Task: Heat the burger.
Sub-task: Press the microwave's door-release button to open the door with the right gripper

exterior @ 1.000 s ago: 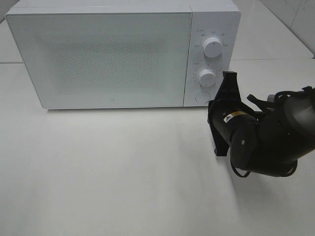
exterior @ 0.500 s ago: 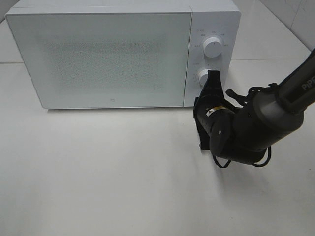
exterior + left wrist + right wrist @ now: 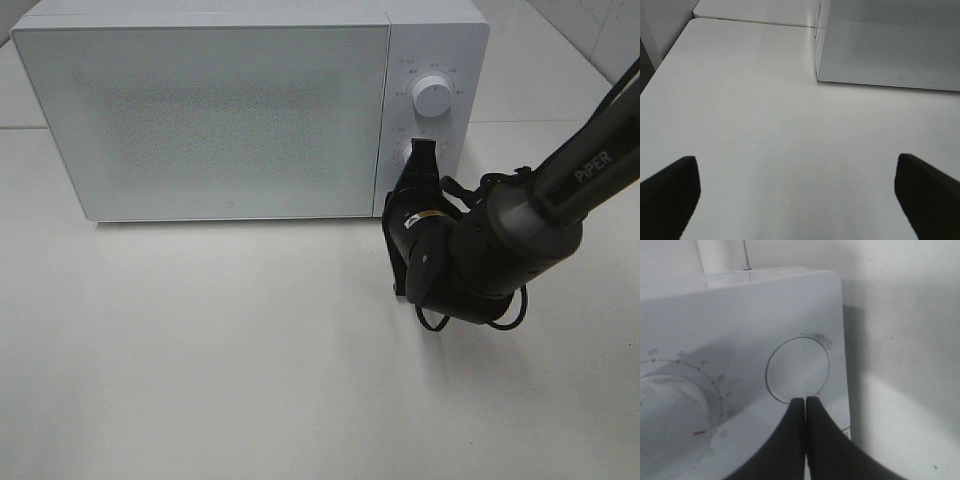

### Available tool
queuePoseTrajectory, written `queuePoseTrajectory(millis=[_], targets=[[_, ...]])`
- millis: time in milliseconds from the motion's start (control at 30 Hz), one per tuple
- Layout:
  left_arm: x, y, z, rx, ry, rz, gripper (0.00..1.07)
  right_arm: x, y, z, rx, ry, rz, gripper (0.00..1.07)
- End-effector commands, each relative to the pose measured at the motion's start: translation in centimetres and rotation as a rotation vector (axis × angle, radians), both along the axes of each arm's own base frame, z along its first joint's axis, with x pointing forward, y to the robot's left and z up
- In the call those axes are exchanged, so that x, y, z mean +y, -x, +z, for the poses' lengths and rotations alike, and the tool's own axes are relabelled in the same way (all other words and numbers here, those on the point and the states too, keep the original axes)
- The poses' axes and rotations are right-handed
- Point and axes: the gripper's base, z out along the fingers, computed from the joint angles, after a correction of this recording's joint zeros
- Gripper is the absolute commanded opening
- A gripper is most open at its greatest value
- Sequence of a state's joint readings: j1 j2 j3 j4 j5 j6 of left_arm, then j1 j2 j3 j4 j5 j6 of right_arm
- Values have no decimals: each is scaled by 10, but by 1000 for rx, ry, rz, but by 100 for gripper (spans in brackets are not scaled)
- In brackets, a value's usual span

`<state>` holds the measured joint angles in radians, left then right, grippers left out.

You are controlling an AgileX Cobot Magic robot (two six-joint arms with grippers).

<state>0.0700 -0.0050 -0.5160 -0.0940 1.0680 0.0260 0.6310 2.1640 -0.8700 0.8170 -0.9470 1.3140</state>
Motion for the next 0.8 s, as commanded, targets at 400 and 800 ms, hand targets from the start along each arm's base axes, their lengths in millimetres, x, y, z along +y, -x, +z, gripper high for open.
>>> queuePoseTrajectory(millis=[400, 800], targets=[[-1, 3, 0, -16, 2, -2, 98, -8, -14, 4, -27, 19, -24, 0], [-1, 3, 0, -16, 2, -2, 98, -8, -23, 10, -104, 27, -66, 0]])
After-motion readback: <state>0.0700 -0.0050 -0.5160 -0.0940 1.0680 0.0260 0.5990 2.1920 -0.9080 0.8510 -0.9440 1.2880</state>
